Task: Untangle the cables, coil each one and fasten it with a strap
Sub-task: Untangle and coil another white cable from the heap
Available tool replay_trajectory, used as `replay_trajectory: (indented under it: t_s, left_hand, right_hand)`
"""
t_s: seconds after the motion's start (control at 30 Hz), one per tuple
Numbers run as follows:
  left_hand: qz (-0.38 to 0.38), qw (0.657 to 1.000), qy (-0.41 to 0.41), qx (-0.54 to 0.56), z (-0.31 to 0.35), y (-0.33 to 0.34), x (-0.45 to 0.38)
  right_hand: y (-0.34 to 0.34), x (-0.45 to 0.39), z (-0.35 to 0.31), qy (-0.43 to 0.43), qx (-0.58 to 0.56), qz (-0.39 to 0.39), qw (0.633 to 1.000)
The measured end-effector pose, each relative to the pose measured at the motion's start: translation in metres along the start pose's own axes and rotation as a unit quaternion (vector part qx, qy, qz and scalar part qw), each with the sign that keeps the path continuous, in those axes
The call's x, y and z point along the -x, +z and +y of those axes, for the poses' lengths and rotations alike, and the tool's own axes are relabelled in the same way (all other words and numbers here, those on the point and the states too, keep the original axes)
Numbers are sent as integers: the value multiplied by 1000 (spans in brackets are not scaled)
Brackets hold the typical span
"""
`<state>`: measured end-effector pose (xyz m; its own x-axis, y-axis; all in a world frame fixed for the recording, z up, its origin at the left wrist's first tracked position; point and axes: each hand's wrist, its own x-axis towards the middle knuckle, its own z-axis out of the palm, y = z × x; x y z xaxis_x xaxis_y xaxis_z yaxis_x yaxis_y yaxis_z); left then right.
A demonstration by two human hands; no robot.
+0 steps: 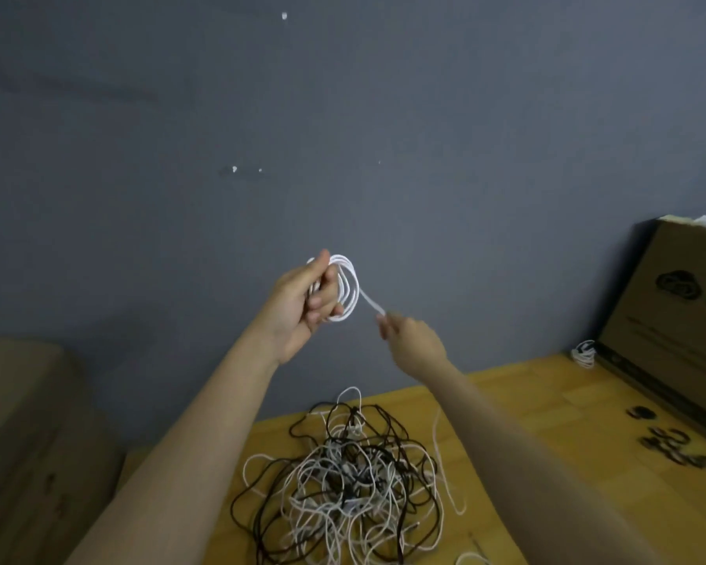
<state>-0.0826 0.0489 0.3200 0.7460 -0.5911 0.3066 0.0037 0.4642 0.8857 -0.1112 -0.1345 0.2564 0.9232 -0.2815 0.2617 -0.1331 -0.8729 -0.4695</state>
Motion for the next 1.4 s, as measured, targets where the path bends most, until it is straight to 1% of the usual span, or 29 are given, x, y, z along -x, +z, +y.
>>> replay_trajectory:
  t_s: [0.03, 0.1, 0.13, 0.2, 0.23, 0.27, 0.3, 0.37, 0.4, 0.47, 0.53, 0.57, 0.6, 0.63, 0.67, 0.7, 0.73, 0.8, 0.87, 0.93, 1.0, 1.07, 1.13, 1.17, 1.2, 1.23, 1.3, 1.33, 1.4]
  left_hand:
    - [12, 1000, 9, 3, -6, 1, 1]
    - [35, 999, 17, 13, -19, 1, 1]
    - [43, 999, 15, 25, -26, 1, 1]
    - [62, 997, 2, 45, -41, -2, -2]
    - [75, 997, -3, 22, -47, -5, -3]
    - [89, 996, -5, -32, -54, -9, -4]
    - [99, 989, -5, -111, -62, -13, -4]
    - [99, 956, -15, -274, -78, -20, -1]
    - [84, 936, -31, -340, -85, -22, 4]
    - [34, 896, -84, -435, -97, -28, 16]
    - [-18, 852, -152, -500, -104, -33, 28]
    - [-49, 829, -172, -531, -105, -33, 33]
    - [-82, 814, -178, -547, -106, -32, 37]
    - [-109, 812, -174, -547, -107, -31, 40]
    - [-126, 819, -165, -535, -107, -30, 43]
    - [-135, 837, -160, -505, -107, -30, 45]
    - [-143, 864, -161, -455, -104, -29, 48]
    - [-151, 918, -178, -320, -100, -26, 51]
    - [-134, 958, -181, -180, -94, -21, 53]
    - [-88, 982, -155, -67, -93, -15, 52]
    - [-24, 992, -126, -23, -95, -9, 48]
    - [30, 995, -90, -26, -101, -4, 41]
    - [78, 996, -51, -15, -105, -2, 32]
    - [100, 994, -33, -30, -106, -3, 27]
    - [120, 990, -16, -75, -108, -5, 21]
    - [136, 980, 1, -143, -109, -8, 16]
    - [137, 947, 21, -290, -116, -16, 7]
    - [124, 927, 9, -353, -122, -21, 5]
    - [79, 882, -48, -462, -131, -32, 5]
  right_hand:
    - [15, 8, 1, -20, 91, -24, 995]
    - [42, 27, 0, -74, 182, -57, 979]
    - [53, 36, -2, -102, 211, -62, 970]
    - [71, 52, -1, -142, 228, -67, 961]
    - [77, 58, 2, -152, 228, -64, 960]
    - [81, 64, 4, -163, 223, -49, 960]
    - [83, 69, 7, -185, 211, -27, 959]
    - [85, 79, 11, -231, 171, 9, 958]
    - [84, 83, 14, -256, 144, 35, 955]
    - [74, 87, 17, -274, 82, 56, 957]
    - [59, 83, 22, -238, 6, 54, 970]
    - [52, 78, 27, -216, -25, 47, 975]
    - [45, 74, 32, -196, -58, 33, 978]
    - [39, 69, 36, -174, -89, 13, 981]
    - [35, 66, 39, -152, -120, -3, 981]
    - [32, 62, 42, -132, -153, -11, 979]
    - [31, 60, 43, -116, -187, -11, 975]
    - [32, 60, 42, -86, -252, -2, 964]
    - [41, 60, 41, -54, -300, -11, 952]
    - [57, 65, 40, -16, -340, -37, 939]
    - [77, 72, 42, 15, -373, -66, 925]
    - [94, 80, 42, 35, -357, -104, 928]
    - [100, 86, 39, 34, -310, -145, 939]
    - [99, 88, 38, 26, -281, -162, 945]
    - [97, 90, 37, 13, -245, -177, 953]
    - [94, 92, 37, -6, -203, -186, 961]
    - [89, 93, 38, -64, -120, -182, 974]
    - [87, 93, 38, -92, -88, -168, 978]
    - [81, 91, 36, -136, -55, -135, 980]
